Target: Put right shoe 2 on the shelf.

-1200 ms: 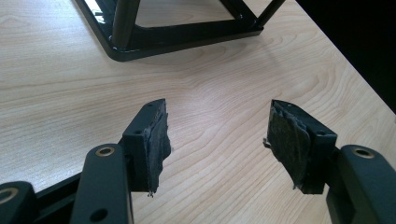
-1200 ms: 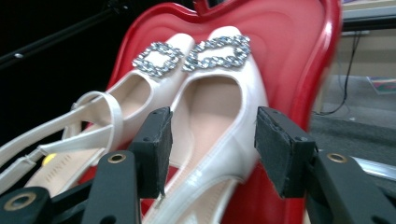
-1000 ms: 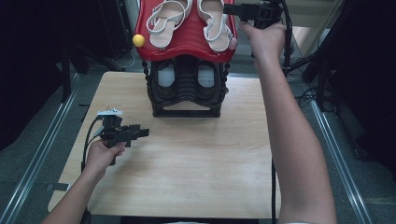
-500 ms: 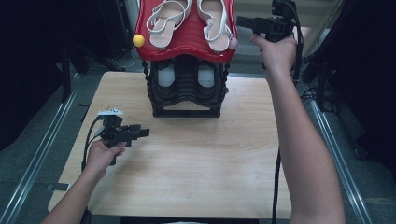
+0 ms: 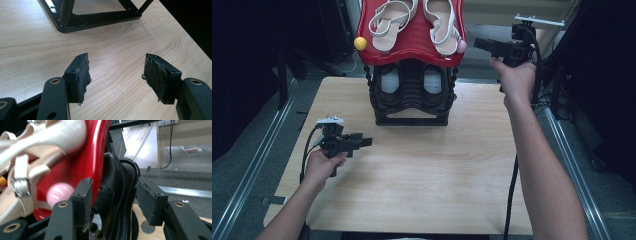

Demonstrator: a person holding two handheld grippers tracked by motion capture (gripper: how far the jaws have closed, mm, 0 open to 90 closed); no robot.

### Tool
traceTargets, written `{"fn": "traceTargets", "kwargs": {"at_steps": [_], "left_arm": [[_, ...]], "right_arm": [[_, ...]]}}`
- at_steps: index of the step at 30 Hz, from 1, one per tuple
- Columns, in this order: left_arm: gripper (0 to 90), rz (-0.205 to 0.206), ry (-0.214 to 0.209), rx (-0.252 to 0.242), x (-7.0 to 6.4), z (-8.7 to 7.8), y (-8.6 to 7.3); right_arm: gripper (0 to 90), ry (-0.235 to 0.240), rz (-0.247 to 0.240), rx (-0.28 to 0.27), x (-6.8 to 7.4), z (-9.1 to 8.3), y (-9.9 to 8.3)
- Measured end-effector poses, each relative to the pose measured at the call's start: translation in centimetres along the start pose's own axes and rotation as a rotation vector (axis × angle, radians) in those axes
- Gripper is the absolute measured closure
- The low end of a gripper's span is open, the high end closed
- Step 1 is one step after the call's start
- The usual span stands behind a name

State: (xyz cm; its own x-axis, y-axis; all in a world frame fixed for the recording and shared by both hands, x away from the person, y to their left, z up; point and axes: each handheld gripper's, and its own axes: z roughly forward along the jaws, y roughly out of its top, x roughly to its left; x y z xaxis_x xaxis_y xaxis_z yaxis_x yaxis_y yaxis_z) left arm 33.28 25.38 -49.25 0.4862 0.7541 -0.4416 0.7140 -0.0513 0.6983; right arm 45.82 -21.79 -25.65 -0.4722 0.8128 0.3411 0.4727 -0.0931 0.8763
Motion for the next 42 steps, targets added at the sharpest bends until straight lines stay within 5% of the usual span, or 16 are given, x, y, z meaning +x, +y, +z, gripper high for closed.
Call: {"fn": "traceTargets", "kwargs": {"at_steps": [23,42], "left_arm": [[35.6,-0.001,0.004,-0.003,-0.1,0.1,0.0],[35.3,-0.002,0.004,0.006,-0.1,0.2,0.0]], "right_arm": [[47.7,0.012,0.04,0.081,-2.4,-0.2,-8.9],[39.9,0.062,0.074,0.116,-2.6,-1.2,-16.3]]}}
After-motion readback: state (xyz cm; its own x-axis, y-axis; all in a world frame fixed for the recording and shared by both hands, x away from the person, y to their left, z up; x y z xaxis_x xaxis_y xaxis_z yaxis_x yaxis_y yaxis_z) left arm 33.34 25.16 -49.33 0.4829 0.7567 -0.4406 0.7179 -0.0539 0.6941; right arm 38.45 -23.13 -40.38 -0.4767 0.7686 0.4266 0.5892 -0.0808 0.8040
